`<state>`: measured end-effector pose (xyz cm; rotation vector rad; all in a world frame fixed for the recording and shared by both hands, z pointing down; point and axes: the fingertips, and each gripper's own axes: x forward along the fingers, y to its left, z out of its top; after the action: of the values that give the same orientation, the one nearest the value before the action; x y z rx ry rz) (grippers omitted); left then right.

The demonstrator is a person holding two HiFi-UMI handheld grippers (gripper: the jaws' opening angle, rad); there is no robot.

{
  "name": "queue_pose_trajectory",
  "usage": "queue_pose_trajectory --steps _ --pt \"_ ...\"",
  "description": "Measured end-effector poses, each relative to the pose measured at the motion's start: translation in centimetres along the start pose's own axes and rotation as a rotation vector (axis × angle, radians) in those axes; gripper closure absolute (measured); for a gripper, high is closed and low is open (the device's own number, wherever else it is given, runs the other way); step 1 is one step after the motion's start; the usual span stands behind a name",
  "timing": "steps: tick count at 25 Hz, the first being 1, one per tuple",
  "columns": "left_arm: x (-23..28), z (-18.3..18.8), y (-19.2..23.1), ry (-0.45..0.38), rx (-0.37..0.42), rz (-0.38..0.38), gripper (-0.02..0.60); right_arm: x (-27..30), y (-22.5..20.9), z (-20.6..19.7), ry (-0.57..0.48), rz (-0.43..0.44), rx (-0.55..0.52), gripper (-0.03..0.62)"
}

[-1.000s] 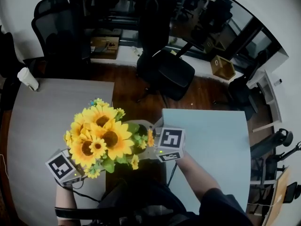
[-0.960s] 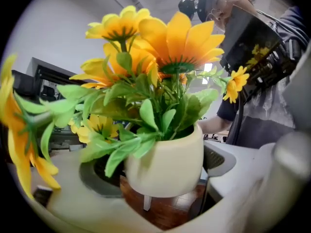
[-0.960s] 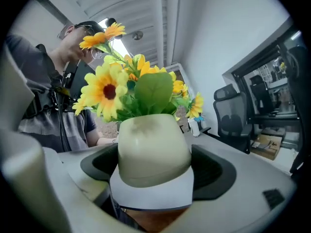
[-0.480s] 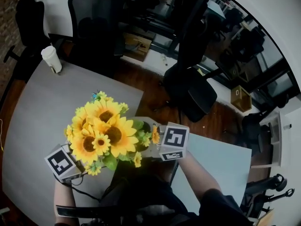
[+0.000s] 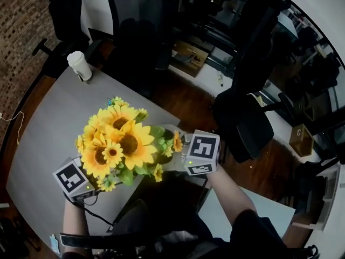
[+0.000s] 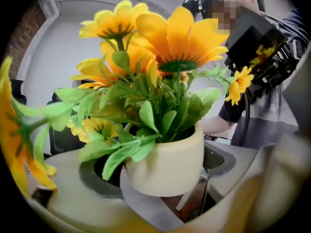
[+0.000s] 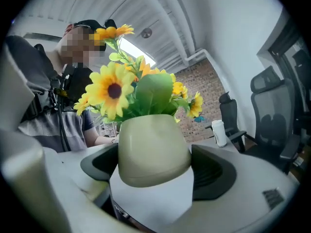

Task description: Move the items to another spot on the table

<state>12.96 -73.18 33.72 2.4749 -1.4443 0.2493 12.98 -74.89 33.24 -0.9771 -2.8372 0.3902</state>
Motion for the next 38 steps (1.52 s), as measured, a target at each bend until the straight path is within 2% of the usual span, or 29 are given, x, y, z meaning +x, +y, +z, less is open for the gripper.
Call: queue_pose_trajectory --steps 3,8,14,18,23,29,33,38 --pt "2.5 1.2 0.1 0.021 0.006 0.032 0.084 -2.3 -1.1 0.7 -0.012 0.035 -0.001 0.121" --pt "3.6 1.7 0.3 0.036 0.032 0.072 0.084 -3.3 -1.8 1.0 -0.021 0.071 -0.025 0.121" --pt "5.4 2.2 0.5 0.090 0.065 0.162 0.083 -4.9 -2.6 1.5 -0.025 0.141 -0.080 0.123" --pt "5.9 2.3 0.6 0.113 0.052 0.216 0.083 -5.3 -3.0 1.3 -0.043 0.204 -0.073 0.123" --pt "6.2 2.0 1.9 0.138 0.023 0.280 0.083 -4.9 -4.3 1.1 -0.017 0.271 -0.060 0.123" --pt "4.5 1.0 3.5 0.131 0.014 0.335 0.083 -2.5 -5.1 0.8 0.023 0.316 -0.076 0.123" --pt "2.4 -0.8 3.9 0.114 0.024 0.338 0.083 0.0 -4.6 -0.7 0.064 0.314 -0.089 0.123" --pt "-1.1 -1.8 7.4 0.061 0.011 0.335 0.083 4.8 -6.5 -0.7 0.141 0.302 -0.093 0.123"
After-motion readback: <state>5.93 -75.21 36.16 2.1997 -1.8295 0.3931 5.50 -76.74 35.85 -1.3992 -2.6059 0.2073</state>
